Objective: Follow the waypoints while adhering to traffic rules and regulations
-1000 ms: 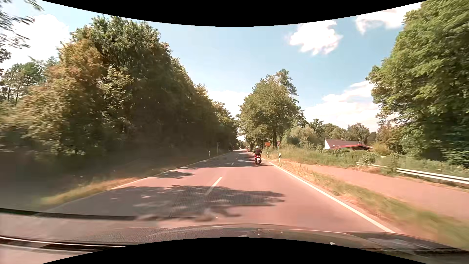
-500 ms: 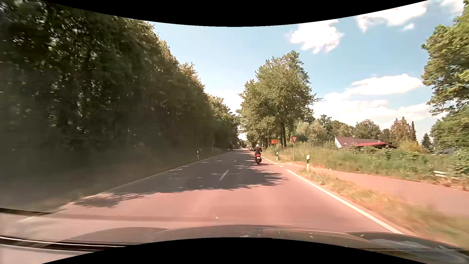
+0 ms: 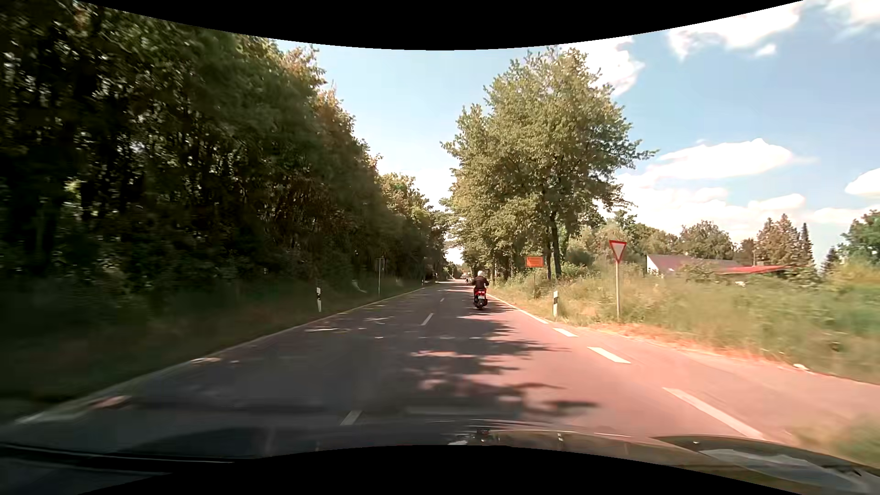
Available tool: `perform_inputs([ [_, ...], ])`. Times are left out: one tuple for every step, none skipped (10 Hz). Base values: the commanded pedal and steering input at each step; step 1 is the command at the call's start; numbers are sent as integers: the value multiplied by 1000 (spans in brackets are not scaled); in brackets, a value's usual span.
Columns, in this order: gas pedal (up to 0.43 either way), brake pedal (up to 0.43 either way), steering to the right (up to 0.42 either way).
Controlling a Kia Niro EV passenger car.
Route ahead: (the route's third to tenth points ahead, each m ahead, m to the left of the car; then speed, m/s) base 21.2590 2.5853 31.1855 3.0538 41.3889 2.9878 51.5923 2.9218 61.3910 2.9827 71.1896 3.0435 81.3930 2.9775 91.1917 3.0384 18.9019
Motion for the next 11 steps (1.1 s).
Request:
perform_inputs([
  [197,6,2],
  [197,6,2],
  [197,6,2],
  [157,6,2],
  [98,6,2],
  [39,6,3],
  [20,6,1],
  [0,6,1],
  [0,6,1],
  [0,6,1],
  [0,6,1],
])
